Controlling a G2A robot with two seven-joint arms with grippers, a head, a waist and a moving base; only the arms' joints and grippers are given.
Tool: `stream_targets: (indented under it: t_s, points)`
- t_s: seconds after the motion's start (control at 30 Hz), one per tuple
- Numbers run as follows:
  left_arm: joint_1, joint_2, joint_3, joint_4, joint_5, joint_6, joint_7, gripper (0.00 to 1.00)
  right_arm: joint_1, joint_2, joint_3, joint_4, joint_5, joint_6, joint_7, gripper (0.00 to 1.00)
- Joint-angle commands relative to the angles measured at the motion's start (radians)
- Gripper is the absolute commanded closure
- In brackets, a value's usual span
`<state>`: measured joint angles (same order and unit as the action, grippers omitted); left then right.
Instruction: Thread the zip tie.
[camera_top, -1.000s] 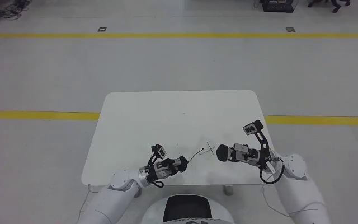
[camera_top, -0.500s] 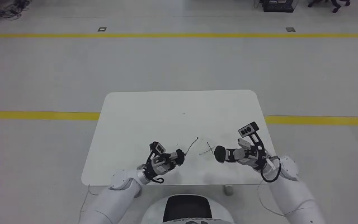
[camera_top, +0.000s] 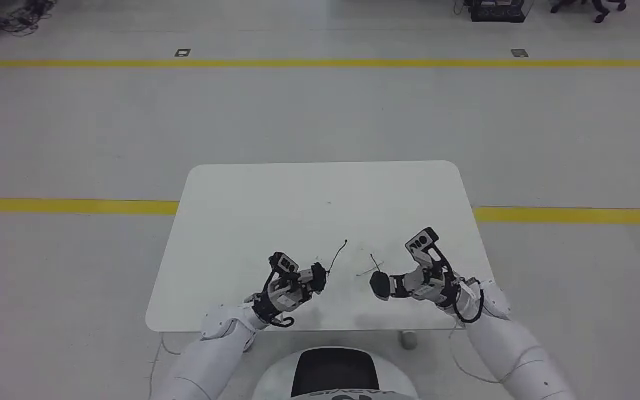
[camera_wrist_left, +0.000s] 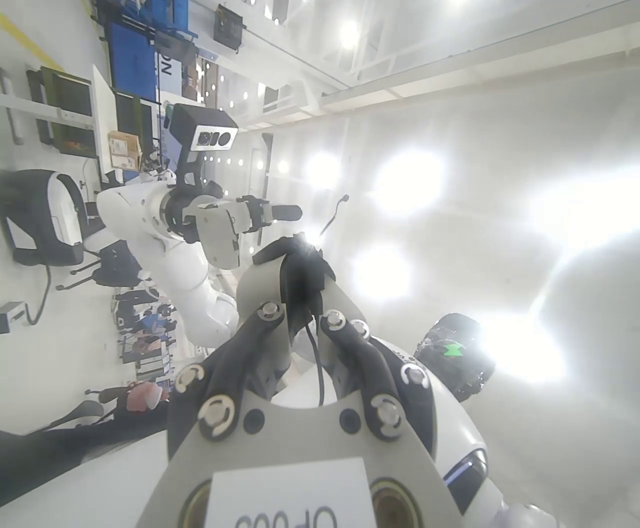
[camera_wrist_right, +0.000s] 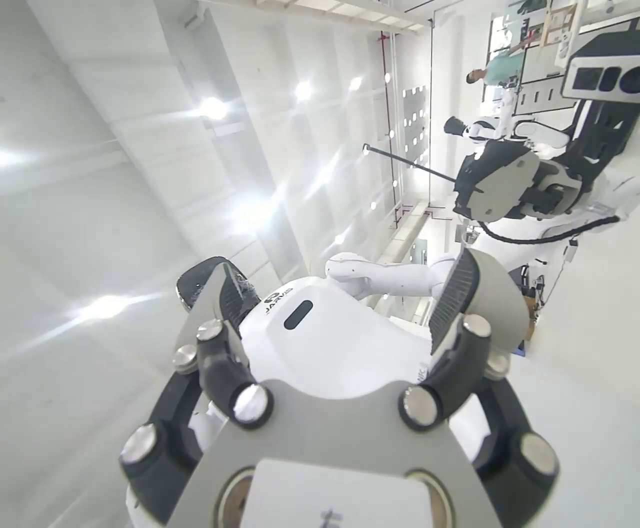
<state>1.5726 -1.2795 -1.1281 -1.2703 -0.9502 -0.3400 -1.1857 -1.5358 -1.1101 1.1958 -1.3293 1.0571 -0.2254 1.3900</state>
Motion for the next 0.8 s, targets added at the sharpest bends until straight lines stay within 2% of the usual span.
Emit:
stream_targets:
  t_s: [0.0,0.1,0.13,0.2,0.23,0.3,0.47,0.57,0.77]
  points:
    - [0.000,0.000,0.000,0.000,0.000,0.000,0.000,1.00,0.000,0.000,0.000,0.000,0.000,0.000,0.000,0.00]
    - [0.000,0.000,0.000,0.000,0.000,0.000,0.000,1.00,-0.001,-0.001,-0.002,-0.006,0.009,0.005,-0.009,0.00]
    - [0.002,-0.002,0.008,-0.011,-0.016,0.011,0.016,1.00,-0.006,-0.004,-0.009,-0.006,0.033,0.023,-0.023,0.00]
    - [0.006,-0.005,0.021,-0.020,-0.046,0.001,0.005,1.00,0.002,-0.008,-0.019,0.012,0.033,0.023,-0.026,0.00]
    - [0.009,-0.009,0.027,-0.021,-0.075,0.000,0.000,1.00,0.003,-0.014,-0.034,0.026,0.075,0.041,-0.011,0.00]
    - [0.008,-0.016,0.035,-0.018,-0.111,0.000,-0.021,1.00,0.016,-0.022,-0.052,0.054,0.099,0.040,0.000,0.00]
    - [0.000,-0.043,0.050,0.018,-0.164,0.000,-0.059,1.00,0.043,-0.043,-0.120,0.097,0.153,0.042,0.000,0.00]
    - [-0.008,-0.061,0.048,0.034,-0.162,0.000,-0.068,1.00,0.062,-0.051,-0.163,0.105,0.161,0.058,0.000,0.00]
    - [-0.009,-0.063,0.046,0.034,-0.158,0.000,-0.069,1.00,0.062,-0.051,-0.163,0.105,0.161,0.058,0.000,0.00]
